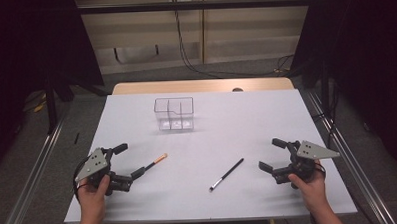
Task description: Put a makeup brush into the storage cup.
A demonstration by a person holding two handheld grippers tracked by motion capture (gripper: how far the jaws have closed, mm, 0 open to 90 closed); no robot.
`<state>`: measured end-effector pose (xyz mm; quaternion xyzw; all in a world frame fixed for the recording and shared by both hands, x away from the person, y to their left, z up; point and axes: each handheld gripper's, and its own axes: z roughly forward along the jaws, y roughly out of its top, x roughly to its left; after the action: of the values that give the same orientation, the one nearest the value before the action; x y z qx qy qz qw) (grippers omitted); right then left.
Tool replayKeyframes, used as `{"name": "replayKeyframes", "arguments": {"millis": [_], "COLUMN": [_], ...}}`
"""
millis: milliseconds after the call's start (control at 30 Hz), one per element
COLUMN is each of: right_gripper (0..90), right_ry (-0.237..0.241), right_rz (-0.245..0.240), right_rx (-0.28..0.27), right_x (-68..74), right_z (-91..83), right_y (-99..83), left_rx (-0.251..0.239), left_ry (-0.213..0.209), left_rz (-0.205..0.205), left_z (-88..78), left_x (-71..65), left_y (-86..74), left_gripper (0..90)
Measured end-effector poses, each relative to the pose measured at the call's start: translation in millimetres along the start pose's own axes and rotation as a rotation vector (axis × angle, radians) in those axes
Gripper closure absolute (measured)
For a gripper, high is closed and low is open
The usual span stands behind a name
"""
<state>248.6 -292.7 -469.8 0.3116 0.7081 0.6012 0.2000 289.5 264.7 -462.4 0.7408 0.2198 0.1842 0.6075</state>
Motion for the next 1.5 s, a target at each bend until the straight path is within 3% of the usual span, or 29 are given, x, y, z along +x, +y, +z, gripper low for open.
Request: {"name": "replayKeyframes", "arguments": {"millis": [400, 767, 933, 1133, 1500], "right_gripper": [0.6, 0.6, 0.6, 0.7, 0.7], "right_ry": [0.007, 0.011, 0.012, 0.009, 0.017], "right_rz": [-0.005, -0.009, -0.008, -0.012, -0.019], "right_rx": [0.001, 0.007, 0.008, 0.012, 0.016], "right_x": [1.1, 1.2, 1.0, 1.3, 1.2], "right_z": [1.3, 1.8, 2.7, 2.2, 2.4], "right_y": [0.5, 0.1, -0.2, -0.1, -0.1], "left_rx": [-0.007, 0.022, 0.039, 0.121, 0.241], "left_ry": [0.01, 0.004, 0.021, 0.039, 0.003], "left_rz": [-0.002, 0.002, -0.001, 0.014, -0.016], "left_z": [-1.0, 4.2, 8.7, 17.0, 34.0], "left_x": [-0.3, -2.7, -3.3, -4.6, -4.7], "left_y": [1.4, 3.5, 8.3, 13.3, 17.8], "left_gripper": [0.0, 0.0, 0.0, 0.0, 0.0]}}
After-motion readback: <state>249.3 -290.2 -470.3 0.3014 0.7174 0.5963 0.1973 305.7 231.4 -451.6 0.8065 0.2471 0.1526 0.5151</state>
